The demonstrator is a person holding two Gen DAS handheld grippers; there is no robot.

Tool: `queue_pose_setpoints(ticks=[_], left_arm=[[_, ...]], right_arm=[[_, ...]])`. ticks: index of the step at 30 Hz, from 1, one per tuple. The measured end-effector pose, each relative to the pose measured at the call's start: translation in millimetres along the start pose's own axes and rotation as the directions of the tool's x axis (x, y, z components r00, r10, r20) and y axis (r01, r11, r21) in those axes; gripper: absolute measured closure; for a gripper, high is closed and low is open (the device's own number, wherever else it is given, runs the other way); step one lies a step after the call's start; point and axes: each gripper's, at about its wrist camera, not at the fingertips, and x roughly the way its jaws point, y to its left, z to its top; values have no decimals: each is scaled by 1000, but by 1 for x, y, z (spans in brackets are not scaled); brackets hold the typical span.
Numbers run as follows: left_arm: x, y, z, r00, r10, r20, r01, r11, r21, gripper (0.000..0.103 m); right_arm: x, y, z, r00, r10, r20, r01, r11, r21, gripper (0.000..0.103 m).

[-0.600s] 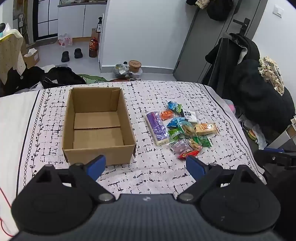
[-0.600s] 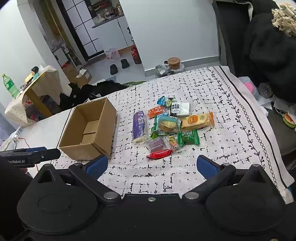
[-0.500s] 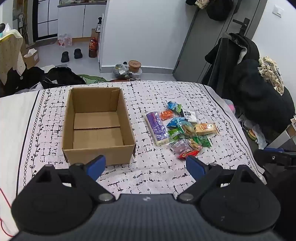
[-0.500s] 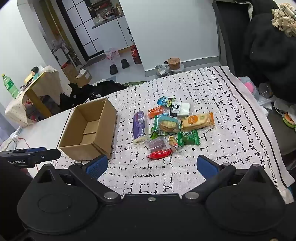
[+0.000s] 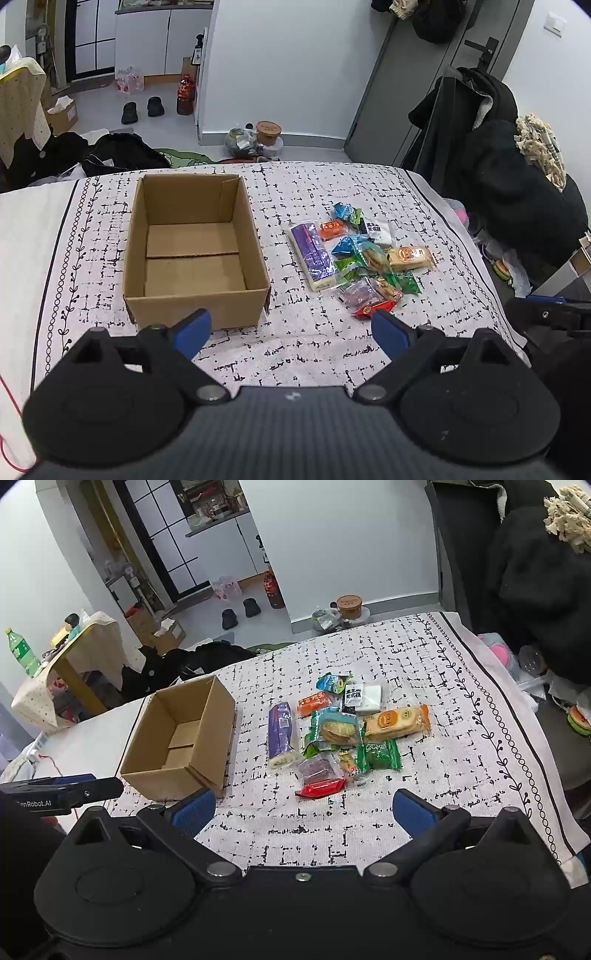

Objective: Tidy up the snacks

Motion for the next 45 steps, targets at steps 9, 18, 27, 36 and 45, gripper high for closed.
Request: queue_pose_setpoints(ticks=[9,18,27,36,45], left_arm=[[0,0,0,1000,-2,0,2,1000,-2,10],[0,1,-1,1000,0,1,0,1000,-2,10],[0,2,-1,1000,1,0,-1,1000,-4,10],[-1,3,-2,1000,4,2,-4,1000,-5,10],[-1,2,-1,1000,6,2,-6,1000,-5,10]], right_arm=[[0,-1,1,1000,2,3,-2,1000,0,0],[0,-1,1,1000,1,2,-1,1000,-1,0],[0,-1,2,1000,1,1,-1,1000,-1,0],[-1,-1,3,1000,-1,5,1,1000,-2,0],[-2,-1,4,1000,-1,6,1,1000,-1,0]])
